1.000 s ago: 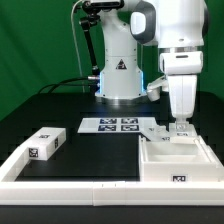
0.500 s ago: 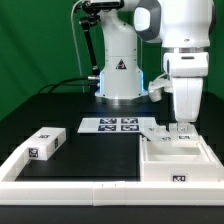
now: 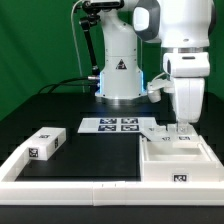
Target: Assemble cabinet
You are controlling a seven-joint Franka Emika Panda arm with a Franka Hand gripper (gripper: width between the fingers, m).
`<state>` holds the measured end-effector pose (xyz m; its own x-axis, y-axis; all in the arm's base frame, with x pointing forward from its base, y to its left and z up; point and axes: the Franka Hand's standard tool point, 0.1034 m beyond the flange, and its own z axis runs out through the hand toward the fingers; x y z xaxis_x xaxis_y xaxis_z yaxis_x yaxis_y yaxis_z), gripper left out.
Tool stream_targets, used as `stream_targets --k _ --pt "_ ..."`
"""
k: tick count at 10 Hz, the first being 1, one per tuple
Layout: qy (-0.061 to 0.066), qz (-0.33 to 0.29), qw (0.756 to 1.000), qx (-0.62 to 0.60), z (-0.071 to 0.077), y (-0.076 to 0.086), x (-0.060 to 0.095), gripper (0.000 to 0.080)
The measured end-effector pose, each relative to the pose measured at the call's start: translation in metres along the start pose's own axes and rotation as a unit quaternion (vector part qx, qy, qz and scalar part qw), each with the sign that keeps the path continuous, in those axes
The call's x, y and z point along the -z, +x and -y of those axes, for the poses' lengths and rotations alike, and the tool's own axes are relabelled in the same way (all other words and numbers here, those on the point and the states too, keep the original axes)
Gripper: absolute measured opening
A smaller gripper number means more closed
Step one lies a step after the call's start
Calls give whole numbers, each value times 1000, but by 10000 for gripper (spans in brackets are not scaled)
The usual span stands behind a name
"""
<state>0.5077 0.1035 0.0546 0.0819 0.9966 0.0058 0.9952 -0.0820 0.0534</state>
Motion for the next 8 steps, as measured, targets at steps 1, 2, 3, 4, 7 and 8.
stream_targets --k 1,2,3,4,7,8 --pt "0 0 1000 0 0 0 0 71" --pt "1 1 1000 1 -4 0 0 71" --pt "3 3 1000 0 -12 1 0 71" --pt "5 6 1000 -1 -20 1 0 71" --pt "8 10 1000 16 -47 1 -1 71" --pt "4 9 1000 20 -53 1 0 71"
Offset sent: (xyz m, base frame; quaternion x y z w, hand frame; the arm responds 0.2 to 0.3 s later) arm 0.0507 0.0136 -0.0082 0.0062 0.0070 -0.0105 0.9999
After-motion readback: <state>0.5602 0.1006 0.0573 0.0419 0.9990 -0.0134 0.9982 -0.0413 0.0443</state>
